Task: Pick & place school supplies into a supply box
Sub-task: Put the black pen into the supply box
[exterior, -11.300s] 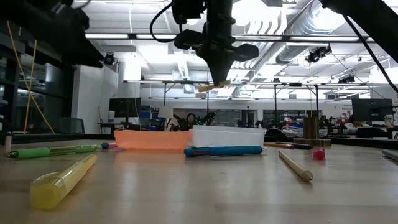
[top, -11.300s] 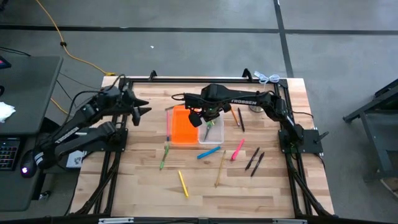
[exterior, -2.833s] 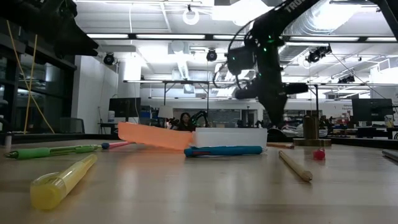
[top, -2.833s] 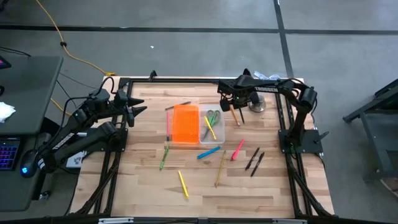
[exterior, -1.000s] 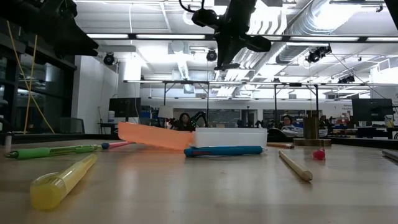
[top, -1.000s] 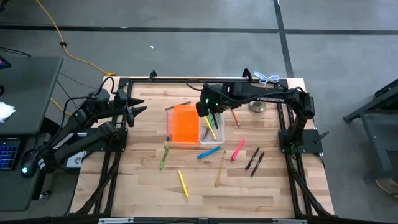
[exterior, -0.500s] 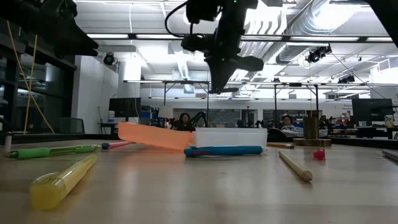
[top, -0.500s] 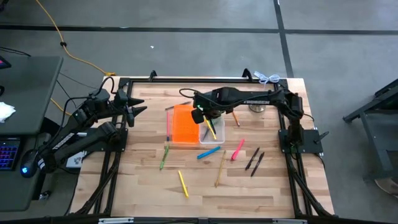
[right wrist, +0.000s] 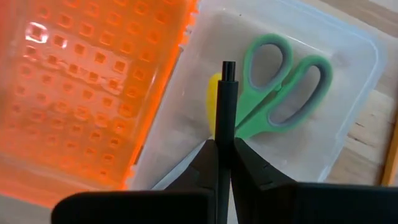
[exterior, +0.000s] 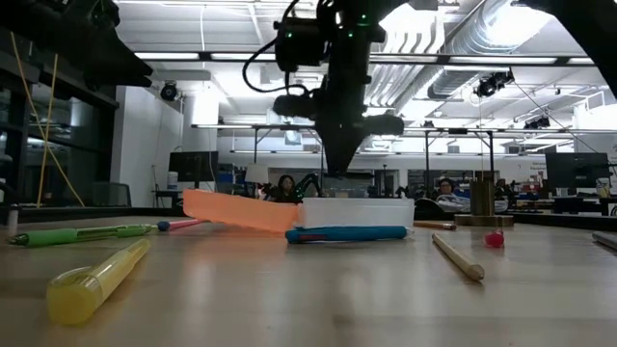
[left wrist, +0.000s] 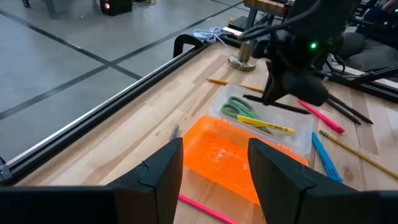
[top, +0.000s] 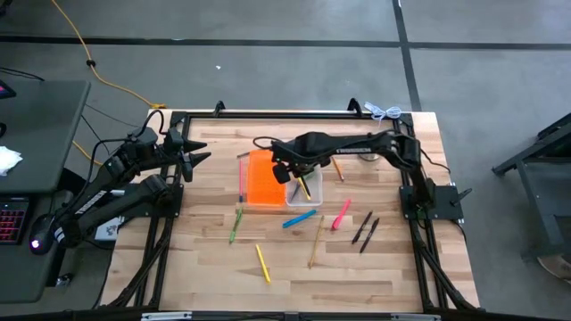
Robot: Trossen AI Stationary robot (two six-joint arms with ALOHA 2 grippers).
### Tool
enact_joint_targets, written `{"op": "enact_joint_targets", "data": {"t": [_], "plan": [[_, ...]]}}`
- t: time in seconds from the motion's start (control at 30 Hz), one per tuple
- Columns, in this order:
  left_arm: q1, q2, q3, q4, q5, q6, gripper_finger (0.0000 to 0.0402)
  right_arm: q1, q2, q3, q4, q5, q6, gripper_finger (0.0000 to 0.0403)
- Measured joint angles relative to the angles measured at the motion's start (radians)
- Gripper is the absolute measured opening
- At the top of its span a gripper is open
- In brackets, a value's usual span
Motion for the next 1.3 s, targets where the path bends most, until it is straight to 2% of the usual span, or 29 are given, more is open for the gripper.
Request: {"op": "enact_joint_targets", "data": {"t": [0.43, 0.7, 1.17, 1.3], "plan": [[0.000, 0.000, 0.000, 0.000, 0.000, 0.000, 0.0209, -0.022, 0.077, 0.000, 0.025, 0.030, -0.023, 0.0010], [0.000, 0.000, 0.000, 0.000, 0.000, 0.000, 0.0209, -0.033, 0.086, 0.000, 0.053, 0.090, -0.041, 0.0011], [0.000, 0.000, 0.000, 0.009, 0.006, 0.013, 0.0209, -0.042, 0.098, 0.000, 0.070, 0.082, -0.042, 0.0011], [0.000, 0.000, 0.000, 0.015, 0.039, 0.034, 0.0209, -0.042, 0.114, 0.001, 0.081, 0.071, -0.042, 0.0011]]}}
